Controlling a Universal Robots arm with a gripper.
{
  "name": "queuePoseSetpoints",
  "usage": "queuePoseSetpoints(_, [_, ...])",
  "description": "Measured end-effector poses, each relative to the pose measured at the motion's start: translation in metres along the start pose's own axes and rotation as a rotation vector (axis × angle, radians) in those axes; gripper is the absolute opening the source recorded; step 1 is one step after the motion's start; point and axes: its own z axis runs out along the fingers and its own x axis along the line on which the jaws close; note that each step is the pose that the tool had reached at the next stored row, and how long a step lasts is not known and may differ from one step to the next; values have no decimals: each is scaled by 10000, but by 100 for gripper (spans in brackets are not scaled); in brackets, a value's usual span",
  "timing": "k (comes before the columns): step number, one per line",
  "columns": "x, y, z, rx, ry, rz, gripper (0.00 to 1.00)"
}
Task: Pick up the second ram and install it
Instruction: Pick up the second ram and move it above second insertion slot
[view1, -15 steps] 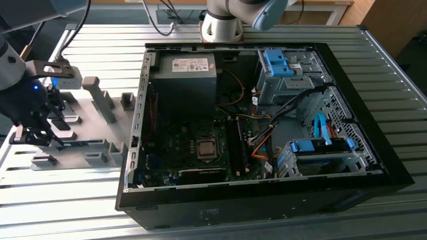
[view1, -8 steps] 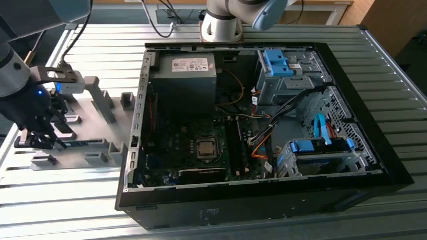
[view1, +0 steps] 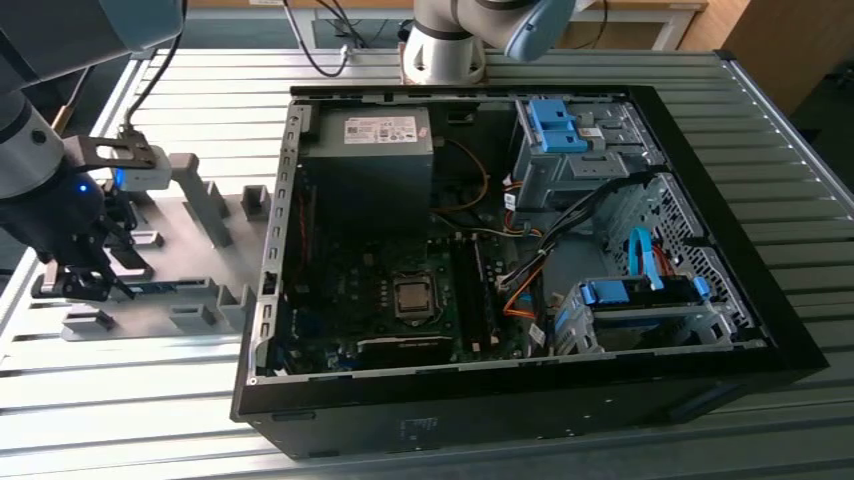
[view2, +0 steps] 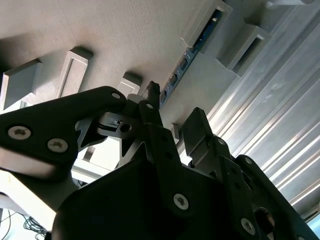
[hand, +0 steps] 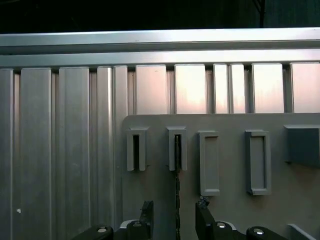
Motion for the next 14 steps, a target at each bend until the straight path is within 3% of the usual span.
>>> queuePoseSetpoints(4, [0,0,7,3,-3,0,46])
queuePoseSetpoints(14, [2,0,146,0,-1,0,46])
